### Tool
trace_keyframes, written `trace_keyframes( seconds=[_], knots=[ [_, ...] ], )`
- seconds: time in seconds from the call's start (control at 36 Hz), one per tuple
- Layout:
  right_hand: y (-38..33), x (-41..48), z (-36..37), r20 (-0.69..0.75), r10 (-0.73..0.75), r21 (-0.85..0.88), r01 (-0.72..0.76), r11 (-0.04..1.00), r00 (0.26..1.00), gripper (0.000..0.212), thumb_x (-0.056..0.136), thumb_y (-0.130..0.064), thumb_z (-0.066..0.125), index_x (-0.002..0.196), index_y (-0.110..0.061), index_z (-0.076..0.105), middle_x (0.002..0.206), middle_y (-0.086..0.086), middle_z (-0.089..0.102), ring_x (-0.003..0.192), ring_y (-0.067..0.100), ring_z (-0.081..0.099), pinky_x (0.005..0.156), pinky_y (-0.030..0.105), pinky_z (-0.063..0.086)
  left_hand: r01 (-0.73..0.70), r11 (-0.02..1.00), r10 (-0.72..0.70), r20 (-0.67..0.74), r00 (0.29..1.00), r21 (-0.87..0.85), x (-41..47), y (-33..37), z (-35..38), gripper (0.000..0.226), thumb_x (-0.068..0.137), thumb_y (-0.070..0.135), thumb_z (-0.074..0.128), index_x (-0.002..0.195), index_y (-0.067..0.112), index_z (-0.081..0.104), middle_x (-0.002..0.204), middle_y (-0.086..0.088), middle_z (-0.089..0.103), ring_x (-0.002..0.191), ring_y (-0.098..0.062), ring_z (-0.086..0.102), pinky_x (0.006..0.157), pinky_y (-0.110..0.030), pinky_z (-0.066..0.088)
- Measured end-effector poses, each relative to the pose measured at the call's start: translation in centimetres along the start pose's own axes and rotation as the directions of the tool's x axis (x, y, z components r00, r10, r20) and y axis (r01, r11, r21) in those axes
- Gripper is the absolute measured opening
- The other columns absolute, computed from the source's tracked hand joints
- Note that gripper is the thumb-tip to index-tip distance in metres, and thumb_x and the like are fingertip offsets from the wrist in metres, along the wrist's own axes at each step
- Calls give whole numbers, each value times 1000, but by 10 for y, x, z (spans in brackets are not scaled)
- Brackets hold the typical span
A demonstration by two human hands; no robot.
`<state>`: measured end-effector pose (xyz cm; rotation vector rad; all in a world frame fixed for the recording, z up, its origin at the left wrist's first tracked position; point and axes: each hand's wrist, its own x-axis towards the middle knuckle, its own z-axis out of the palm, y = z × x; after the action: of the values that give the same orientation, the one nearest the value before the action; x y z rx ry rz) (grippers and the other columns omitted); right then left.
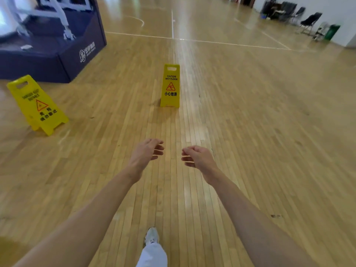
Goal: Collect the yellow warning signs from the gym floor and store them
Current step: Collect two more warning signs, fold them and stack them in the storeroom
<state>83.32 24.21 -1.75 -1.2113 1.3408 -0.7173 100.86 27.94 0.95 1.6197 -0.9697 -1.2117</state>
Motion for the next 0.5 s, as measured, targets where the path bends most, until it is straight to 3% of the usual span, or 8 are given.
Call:
trace_keyframes(
  seconds=[0.14,0.25,0.5],
  knots=[
    [-49,104,19,-10,-3,27,3,1000,1000,27,94,-25,58,103,-1,67,107,16,70,99,28,69,88,40,57,46,997,-45,13,999,-68,107,34,-37,29,97,28,43,106,11,65,102,-9,70,97,-22,67,93,-37,51],
    [-97,174,21,3,-48,41,48,998,999,29,94,-24,58,104,2,67,107,18,70,101,30,69,91,43,55,-1,996,3,26,1000,-94,179,73,-54,27,97,25,45,102,10,66,100,-10,71,96,-24,68,91,-37,52],
    [-144,326,9,16,-54,53,53,997,998,30,96,-25,55,106,1,66,109,17,69,102,30,68,93,44,55,37,999,-35,56,998,-40,323,107,-58,25,98,22,44,100,12,66,98,-9,70,99,-26,68,93,-39,52]
  ],
)
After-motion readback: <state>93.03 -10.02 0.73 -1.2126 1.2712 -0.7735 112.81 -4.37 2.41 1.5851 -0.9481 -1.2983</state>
